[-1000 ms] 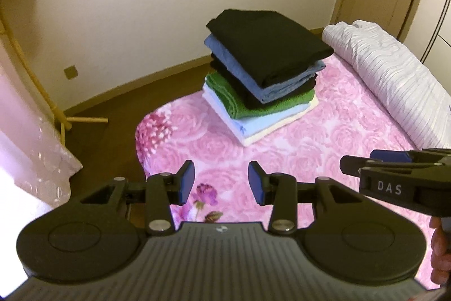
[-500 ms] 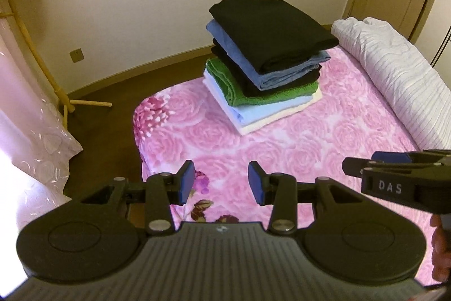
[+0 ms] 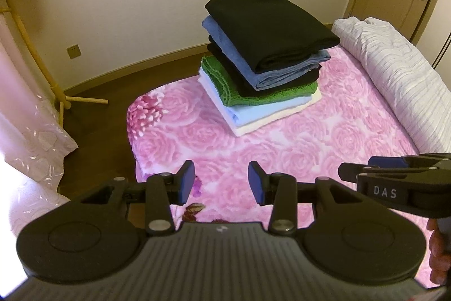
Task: Fold clothes
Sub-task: 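Open both grippers and pull back from the clothes stack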
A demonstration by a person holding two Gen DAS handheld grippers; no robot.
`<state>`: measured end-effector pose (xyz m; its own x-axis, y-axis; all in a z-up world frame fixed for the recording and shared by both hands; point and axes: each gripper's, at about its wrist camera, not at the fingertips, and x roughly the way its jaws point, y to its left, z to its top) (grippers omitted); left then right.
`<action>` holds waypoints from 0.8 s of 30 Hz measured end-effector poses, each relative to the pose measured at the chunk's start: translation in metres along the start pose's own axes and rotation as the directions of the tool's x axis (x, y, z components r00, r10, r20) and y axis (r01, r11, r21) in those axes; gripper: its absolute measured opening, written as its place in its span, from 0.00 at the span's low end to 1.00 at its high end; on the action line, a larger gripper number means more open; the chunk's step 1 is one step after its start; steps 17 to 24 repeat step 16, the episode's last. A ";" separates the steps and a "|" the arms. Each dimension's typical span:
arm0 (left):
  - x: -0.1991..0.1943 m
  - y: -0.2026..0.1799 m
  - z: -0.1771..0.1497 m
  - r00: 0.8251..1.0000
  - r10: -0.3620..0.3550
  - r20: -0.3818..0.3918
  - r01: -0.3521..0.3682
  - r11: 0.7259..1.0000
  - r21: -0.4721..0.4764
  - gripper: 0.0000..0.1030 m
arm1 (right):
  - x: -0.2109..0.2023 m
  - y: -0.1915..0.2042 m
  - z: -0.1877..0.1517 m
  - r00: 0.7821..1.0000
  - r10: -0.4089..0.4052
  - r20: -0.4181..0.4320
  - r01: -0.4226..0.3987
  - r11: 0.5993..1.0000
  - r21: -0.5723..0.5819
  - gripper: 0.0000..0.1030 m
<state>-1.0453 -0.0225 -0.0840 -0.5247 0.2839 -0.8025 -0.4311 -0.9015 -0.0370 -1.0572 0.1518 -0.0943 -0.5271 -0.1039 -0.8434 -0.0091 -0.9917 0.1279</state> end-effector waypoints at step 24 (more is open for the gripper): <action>0.022 -0.016 0.016 1.000 -0.004 0.029 0.002 0.998 0.070 0.36 | 0.006 -0.016 0.009 1.000 -0.027 -0.004 0.027 0.998 0.048 0.46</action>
